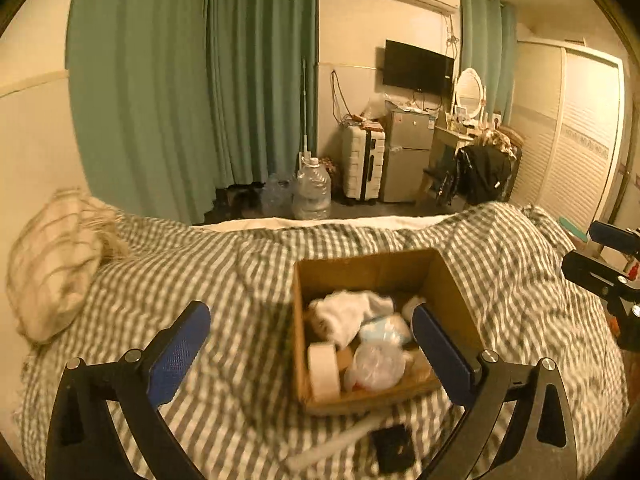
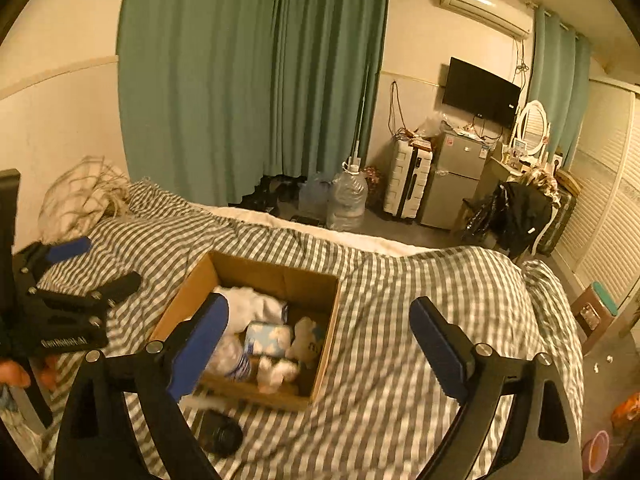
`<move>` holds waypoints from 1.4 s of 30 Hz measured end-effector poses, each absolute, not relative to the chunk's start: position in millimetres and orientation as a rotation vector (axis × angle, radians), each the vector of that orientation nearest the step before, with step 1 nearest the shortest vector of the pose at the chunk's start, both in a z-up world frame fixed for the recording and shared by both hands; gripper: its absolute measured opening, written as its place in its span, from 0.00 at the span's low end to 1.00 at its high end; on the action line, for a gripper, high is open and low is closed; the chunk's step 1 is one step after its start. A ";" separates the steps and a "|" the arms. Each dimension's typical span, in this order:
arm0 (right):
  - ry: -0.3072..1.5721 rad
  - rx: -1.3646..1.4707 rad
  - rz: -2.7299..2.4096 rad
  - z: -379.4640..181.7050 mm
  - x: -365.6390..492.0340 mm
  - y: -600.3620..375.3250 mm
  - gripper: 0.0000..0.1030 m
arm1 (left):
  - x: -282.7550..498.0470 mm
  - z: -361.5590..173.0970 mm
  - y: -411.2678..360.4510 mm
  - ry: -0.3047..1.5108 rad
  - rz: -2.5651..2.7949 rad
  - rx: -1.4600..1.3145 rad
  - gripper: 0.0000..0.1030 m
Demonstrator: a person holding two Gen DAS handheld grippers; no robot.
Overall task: Organize objects
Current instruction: 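Grasp the black cup with the right tool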
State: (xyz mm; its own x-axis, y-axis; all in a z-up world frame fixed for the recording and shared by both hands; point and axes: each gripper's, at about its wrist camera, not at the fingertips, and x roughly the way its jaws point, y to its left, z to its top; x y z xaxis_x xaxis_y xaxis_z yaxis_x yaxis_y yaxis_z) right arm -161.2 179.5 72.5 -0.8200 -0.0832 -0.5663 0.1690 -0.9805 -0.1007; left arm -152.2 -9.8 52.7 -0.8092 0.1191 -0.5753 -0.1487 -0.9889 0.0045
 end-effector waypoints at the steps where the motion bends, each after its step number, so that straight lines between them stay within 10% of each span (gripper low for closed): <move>1: 0.222 0.890 -2.868 70.3 -152.5 177.3 0.90 | -141.2 50.3 -13.7 0.088 2.860 -0.907 1.00; 32: 0.361 1.404 -2.538 -163.6 -155.2 83.1 0.89 | -100.3 -96.2 -68.0 0.037 2.926 -1.201 1.00; 41: 0.333 1.484 -2.427 -175.7 -160.6 86.2 0.30 | -108.1 -107.9 -51.5 0.149 2.880 -1.278 1.00; 42: 0.352 1.465 -2.445 -170.6 -156.8 87.9 0.08 | -108.7 -108.5 -47.0 0.169 2.869 -1.281 1.00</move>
State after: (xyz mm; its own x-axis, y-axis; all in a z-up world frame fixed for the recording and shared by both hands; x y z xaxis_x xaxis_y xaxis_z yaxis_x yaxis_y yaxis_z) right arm -156.8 87.9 -170.6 -0.4527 -0.1045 -0.8855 0.3499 -0.9343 -0.0686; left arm -108.7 -47.0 -108.5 -0.6684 -0.0486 -0.7422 -0.0387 -0.9942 0.0999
